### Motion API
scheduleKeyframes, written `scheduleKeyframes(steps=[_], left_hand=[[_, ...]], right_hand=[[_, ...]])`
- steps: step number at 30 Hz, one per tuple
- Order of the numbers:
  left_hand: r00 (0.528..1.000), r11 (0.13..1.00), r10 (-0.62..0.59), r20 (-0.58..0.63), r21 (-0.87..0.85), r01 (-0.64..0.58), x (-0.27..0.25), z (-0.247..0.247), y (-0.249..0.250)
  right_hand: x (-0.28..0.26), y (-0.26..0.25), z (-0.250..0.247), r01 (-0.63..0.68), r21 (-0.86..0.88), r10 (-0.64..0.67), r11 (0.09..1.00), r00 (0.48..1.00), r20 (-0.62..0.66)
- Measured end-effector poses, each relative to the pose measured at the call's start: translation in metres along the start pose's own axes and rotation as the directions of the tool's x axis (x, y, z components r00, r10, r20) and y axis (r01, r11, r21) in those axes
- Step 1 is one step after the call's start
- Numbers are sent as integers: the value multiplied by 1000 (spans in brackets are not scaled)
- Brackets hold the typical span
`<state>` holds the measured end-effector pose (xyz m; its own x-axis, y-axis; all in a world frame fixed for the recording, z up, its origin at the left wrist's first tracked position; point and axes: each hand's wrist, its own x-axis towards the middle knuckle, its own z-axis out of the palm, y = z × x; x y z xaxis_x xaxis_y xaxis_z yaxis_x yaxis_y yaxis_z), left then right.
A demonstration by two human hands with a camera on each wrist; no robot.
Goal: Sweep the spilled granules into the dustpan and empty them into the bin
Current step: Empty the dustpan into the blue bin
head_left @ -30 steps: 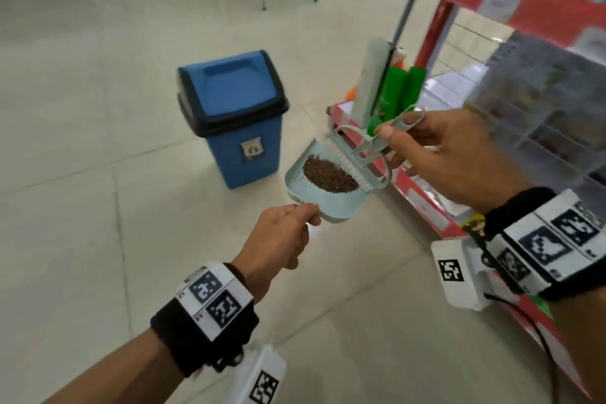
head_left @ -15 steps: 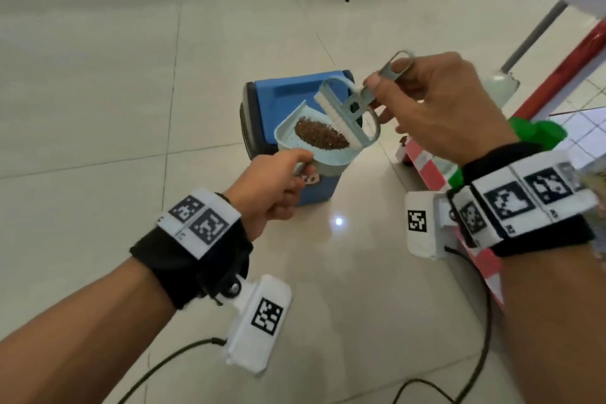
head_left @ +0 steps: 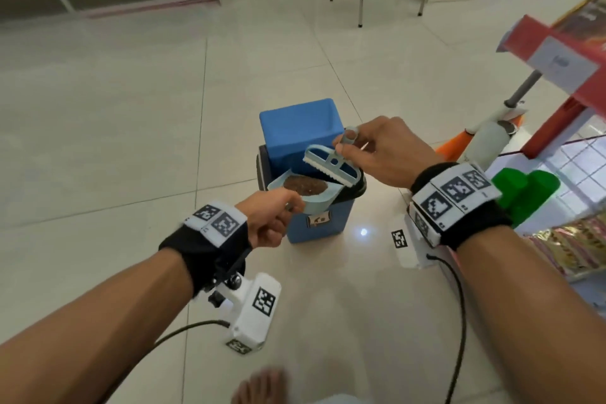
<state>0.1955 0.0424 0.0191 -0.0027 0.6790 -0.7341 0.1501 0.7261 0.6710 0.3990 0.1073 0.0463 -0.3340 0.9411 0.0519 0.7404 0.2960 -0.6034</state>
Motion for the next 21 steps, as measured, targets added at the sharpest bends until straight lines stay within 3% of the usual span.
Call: scheduleKeyframes(steps=[7,11,13,17,19,21], left_hand=[[997,979,-3,-71,203,17,23,-2,8],[982,923,148,-117,372,-95,35,-11,13],[953,862,273,-130,473,-182,40,-16,16],[865,741,449,-223,634,-221,40,-20,32],[822,750,503,-269,609,-259,39,-19,41],[806,786,514,-292,537,-307,38,-15,49]], right_hand=[[10,2,14,-4,-7,4,1000,1000,30],[17,-4,10,-2,-54,6,999,997,82],[20,-8,8,7,-84,2,996,995,103],[20,-14,6,24,-96,-14,995,994,108],[19,-17,4,29,-86,-21,996,996,89],[20,-20,2,31,-82,-26,996,998,59]])
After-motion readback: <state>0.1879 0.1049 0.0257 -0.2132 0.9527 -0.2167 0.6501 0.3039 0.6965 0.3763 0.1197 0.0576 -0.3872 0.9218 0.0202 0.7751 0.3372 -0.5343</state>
